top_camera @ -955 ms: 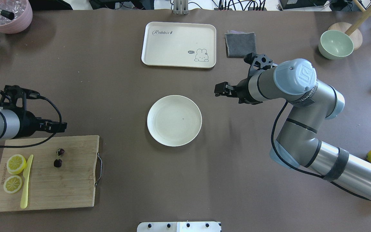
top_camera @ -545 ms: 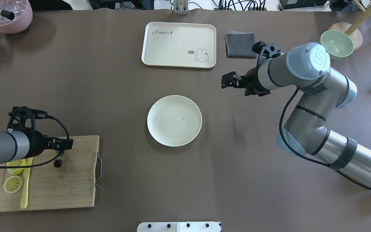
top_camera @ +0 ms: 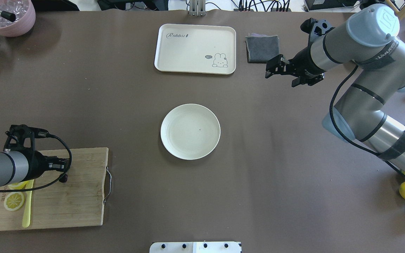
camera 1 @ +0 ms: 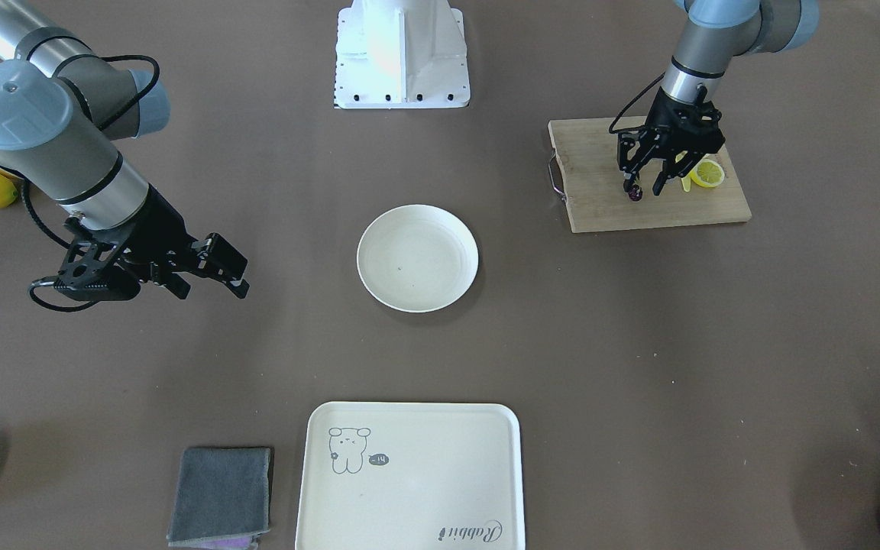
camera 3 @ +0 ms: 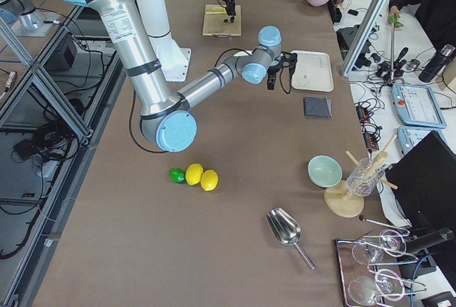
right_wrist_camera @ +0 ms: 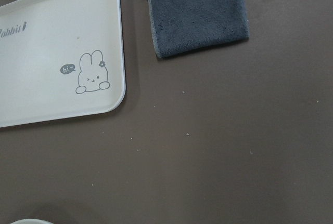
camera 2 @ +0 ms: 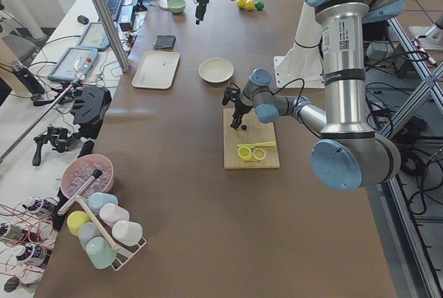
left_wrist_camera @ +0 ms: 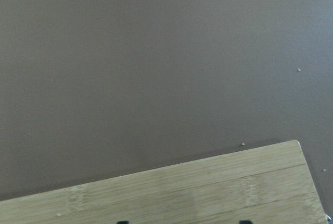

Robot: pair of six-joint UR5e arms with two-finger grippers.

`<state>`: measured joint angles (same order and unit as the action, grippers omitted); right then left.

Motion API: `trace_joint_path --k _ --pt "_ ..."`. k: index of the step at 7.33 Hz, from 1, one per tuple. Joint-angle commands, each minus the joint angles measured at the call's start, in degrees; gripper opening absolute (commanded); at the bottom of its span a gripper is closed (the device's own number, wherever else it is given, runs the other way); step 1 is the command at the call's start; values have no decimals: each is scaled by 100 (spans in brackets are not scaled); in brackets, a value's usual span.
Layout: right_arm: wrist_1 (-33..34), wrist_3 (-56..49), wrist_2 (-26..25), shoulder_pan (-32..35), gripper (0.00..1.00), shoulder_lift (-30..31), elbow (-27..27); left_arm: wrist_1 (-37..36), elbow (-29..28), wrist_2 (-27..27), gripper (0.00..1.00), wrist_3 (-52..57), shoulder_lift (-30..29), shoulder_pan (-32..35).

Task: Place red cherry on plate
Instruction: 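Grasp a dark cherry on the board with the left gripper while the right arm withdraws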

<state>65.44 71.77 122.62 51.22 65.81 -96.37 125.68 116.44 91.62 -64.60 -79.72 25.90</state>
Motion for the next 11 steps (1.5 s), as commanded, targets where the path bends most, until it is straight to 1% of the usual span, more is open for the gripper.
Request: trace_joint_path --k 1,2,4,5,6,7,8,9,10,11 --pt "118 -120 218 194 100 63 -75 0 177 48 11 -18 167 -59" --pt "118 -120 219 221 100 264 -232 0 195 127 7 -87 185 -77" --pt "127 -172 245 230 100 292 -225 0 247 128 5 -97 185 -94" --pt "162 -233 393 309 100 292 -216 -8 352 137 0 -97 194 -86" --pt "441 -382 638 544 100 257 -242 -17 536 137 0 -97 185 -68" --pt "670 -853 815 808 100 266 -251 -78 720 171 0 -88 63 -7" --pt "924 -1302 895 1019 100 300 -233 -157 818 511 0 -97 -330 11" --pt "1353 -1793 904 1178 100 309 -242 -836 793 532 0 -105 -1117 55" --pt "1688 -2268 896 1345 100 397 -251 -1974 705 523 0 -288 -2221 46" --pt "1787 -2647 896 1503 100 580 -268 -3134 539 480 0 -577 -3285 -6"
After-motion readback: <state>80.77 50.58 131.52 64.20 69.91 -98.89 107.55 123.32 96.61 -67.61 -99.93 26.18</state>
